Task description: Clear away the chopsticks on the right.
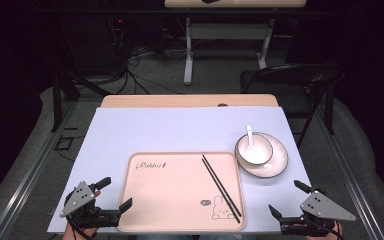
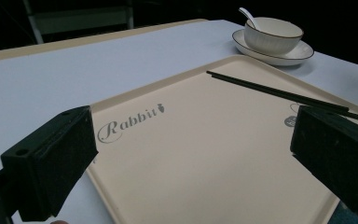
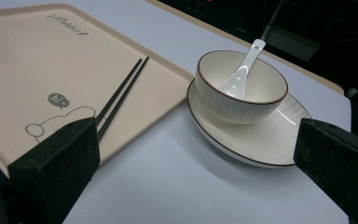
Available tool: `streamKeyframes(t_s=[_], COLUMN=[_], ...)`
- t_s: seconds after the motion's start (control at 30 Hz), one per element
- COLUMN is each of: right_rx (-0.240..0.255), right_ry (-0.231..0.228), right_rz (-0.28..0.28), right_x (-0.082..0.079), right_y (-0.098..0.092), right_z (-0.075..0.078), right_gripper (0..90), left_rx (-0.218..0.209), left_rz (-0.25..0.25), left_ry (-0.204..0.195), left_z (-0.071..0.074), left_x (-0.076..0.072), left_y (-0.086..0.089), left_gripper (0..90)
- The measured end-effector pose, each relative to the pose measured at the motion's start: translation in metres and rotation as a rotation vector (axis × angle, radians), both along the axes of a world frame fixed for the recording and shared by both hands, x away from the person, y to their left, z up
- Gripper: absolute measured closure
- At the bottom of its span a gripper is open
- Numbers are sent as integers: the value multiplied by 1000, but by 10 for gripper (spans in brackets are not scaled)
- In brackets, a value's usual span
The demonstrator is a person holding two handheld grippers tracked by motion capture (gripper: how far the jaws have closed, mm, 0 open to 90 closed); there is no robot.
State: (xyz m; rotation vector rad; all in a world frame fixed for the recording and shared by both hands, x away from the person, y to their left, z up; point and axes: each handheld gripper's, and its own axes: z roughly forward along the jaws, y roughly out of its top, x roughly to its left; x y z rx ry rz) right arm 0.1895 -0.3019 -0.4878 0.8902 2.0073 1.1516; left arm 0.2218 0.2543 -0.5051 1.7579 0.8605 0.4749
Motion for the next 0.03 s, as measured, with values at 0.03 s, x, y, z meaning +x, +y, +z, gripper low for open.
streamKeyframes(t_s=[0.03], right_rx=[-3], right_ry=[-6], right_rz=[-3], right_x=[0], right_y=[0], right_z=[0], right_gripper=[0], left_rx=[-1], left_rz=[-3], left_ry=[1], left_z=[0], left_x=[0], left_y=[0], left_gripper=[1])
